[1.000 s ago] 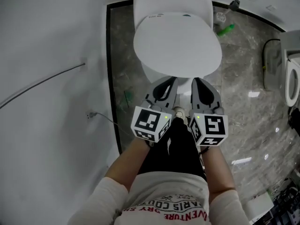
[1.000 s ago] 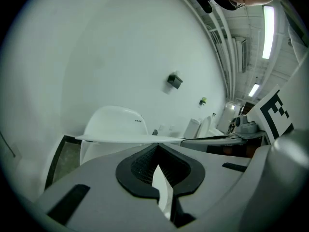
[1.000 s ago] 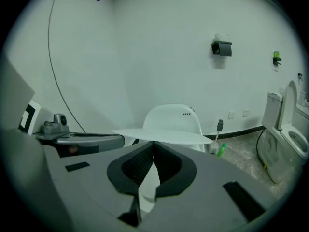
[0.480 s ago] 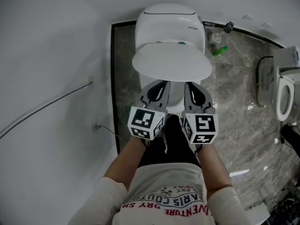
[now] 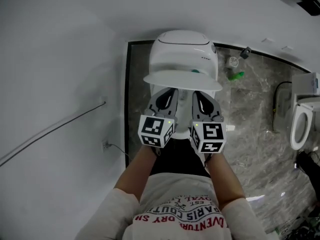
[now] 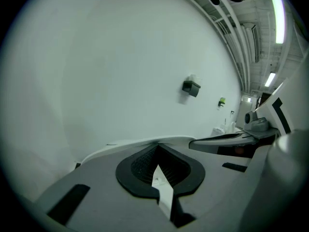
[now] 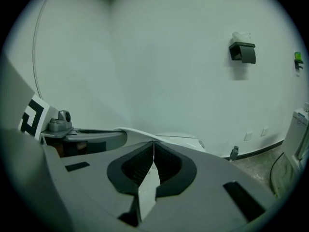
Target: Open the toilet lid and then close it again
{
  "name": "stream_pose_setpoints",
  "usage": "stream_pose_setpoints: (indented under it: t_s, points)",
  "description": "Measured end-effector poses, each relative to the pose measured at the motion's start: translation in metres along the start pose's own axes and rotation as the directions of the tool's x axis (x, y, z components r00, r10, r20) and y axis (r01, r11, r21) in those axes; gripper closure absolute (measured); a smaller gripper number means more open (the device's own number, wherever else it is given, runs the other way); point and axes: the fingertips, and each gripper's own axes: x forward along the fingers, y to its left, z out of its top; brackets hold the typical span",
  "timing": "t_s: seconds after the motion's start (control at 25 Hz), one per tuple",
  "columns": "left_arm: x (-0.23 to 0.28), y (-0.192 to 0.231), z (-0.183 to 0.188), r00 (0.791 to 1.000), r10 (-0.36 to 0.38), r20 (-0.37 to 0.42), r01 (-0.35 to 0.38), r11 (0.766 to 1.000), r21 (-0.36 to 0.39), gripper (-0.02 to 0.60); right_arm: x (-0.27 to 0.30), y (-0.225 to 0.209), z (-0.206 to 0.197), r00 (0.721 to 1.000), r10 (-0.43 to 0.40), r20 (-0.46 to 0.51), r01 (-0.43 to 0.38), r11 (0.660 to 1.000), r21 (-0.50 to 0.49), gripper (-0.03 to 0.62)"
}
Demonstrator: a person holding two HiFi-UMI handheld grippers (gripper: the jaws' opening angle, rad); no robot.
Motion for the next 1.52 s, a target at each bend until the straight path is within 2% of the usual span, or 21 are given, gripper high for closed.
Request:
stream_pose_setpoints:
  t_s: [0.2, 0.56, 0.76, 1.08, 1.32, 1.52]
  points:
    - [0.036, 0.020, 0.031, 1.000, -0.002, 0.029, 0.002, 1.000, -0.001, 0.578, 0.037, -0.023, 0.029, 1.000, -0.015, 0.010, 0.015, 1.000, -0.003, 0.582]
    - [0.095, 0.045, 0.066, 0.999, -0.048, -0.002, 0.048, 0.998, 0.031, 0.578, 0.087, -0.060, 0.069, 0.998, -0.063, 0.010, 0.063, 0.998, -0.004, 0.582]
    - [0.130, 0.066, 0.085, 0.999, -0.043, -0.006, 0.043, 0.998, 0.054, 0.578, 0.120, -0.081, 0.089, 0.996, -0.092, 0.015, 0.092, 0.995, -0.028, 0.582]
    - [0.168, 0.090, 0.092, 0.997, -0.076, -0.007, 0.076, 0.996, 0.050, 0.578, 0.158, -0.103, 0.098, 0.990, -0.141, 0.014, 0.141, 0.989, -0.036, 0.582]
    - [0.173, 0.090, 0.093, 0.995, -0.095, -0.018, 0.096, 0.994, 0.048, 0.578, 0.162, -0.106, 0.098, 0.989, -0.147, 0.010, 0.147, 0.989, -0.017, 0.582]
    - [0.130, 0.070, 0.103, 0.995, -0.093, 0.037, 0.093, 0.996, 0.004, 0.578, 0.131, -0.084, 0.103, 0.993, -0.110, 0.032, 0.111, 0.993, -0.039, 0.582]
